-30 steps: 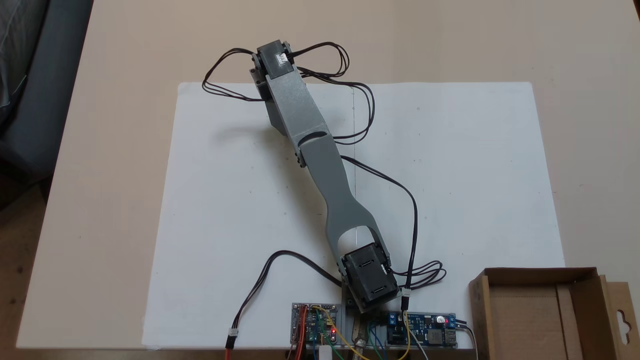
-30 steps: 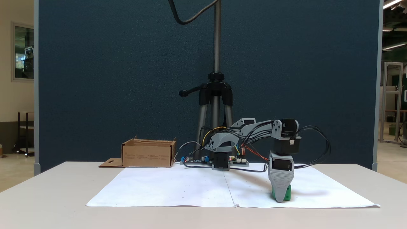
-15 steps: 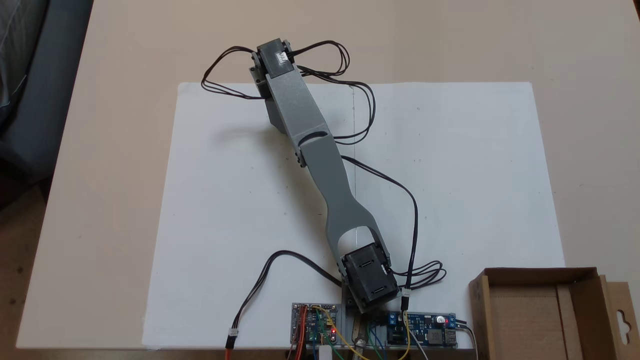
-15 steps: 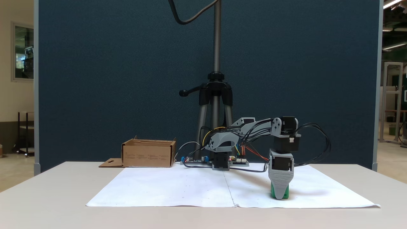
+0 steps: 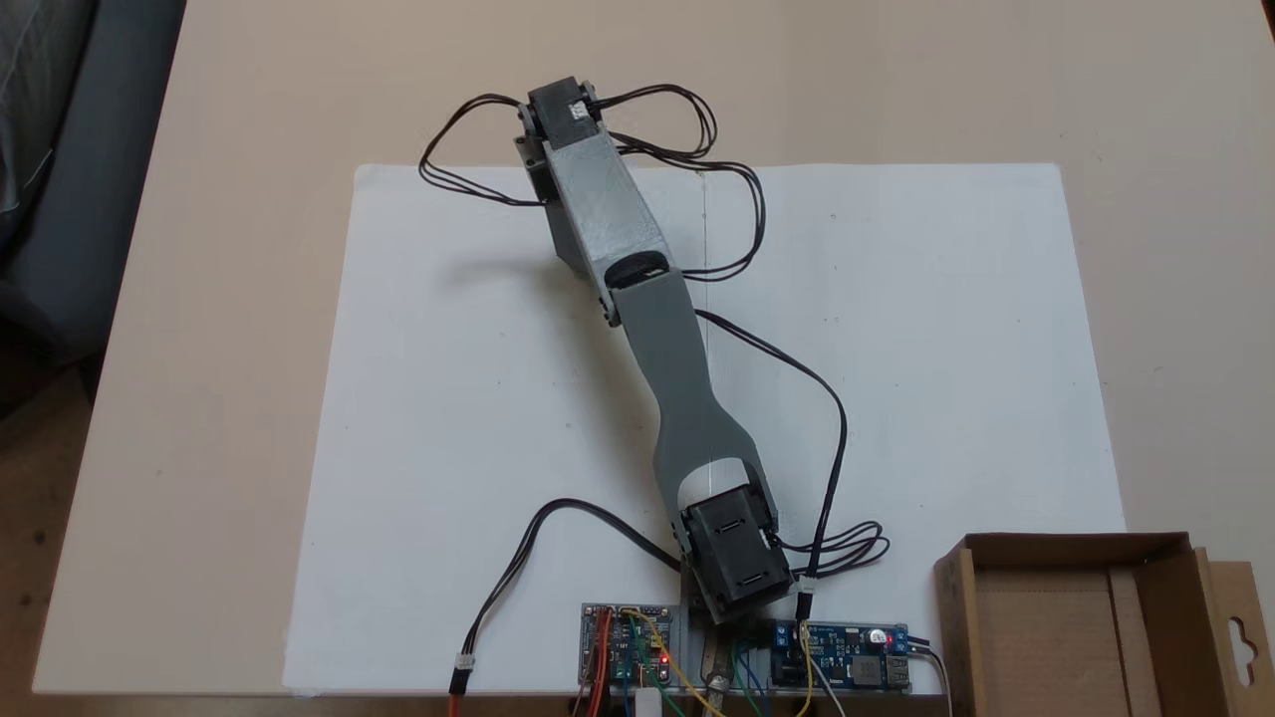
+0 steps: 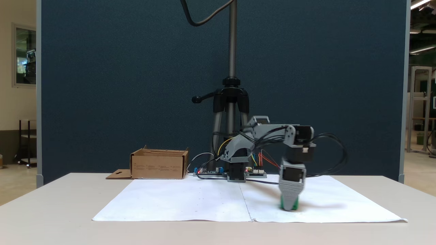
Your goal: Grasp a green dice and put it in the bin.
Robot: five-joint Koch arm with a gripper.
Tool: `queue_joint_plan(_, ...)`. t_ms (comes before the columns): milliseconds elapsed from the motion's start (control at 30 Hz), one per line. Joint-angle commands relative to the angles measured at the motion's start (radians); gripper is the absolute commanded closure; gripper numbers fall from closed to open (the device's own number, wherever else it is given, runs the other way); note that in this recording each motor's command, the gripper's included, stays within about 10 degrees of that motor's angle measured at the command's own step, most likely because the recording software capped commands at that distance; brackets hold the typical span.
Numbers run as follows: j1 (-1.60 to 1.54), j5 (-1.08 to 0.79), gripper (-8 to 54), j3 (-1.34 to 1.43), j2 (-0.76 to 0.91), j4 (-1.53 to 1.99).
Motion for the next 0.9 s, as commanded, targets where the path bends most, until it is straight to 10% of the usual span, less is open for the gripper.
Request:
queue_joint_plan(0,0.026,0.023,33.8,0.074,0.133,-0.115)
queue_joint_plan(367,0.204,-0.091,33.8,0.373,0.560,-0.267)
queue_joint_plan(867,0.373,-0.276,33.8,0.373,0.715,-0.002)
